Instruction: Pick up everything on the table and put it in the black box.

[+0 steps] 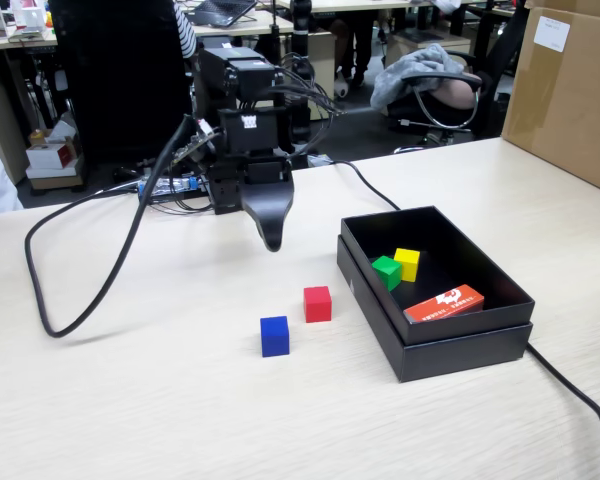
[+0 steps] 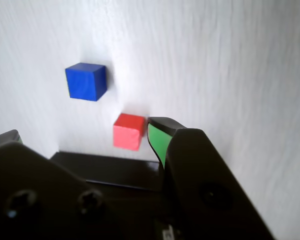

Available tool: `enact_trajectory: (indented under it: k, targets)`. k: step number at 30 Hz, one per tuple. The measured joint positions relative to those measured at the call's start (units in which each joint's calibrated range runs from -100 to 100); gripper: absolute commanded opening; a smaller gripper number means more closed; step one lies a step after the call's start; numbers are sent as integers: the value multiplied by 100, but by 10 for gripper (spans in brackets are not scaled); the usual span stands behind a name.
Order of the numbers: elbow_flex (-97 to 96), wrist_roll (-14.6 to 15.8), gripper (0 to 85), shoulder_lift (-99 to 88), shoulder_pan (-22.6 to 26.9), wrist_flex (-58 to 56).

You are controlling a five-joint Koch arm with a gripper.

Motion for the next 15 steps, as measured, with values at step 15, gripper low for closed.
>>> enact_trajectory:
  k: [15]
  targets:
    - [2081,-44,495,3495,-171,15]
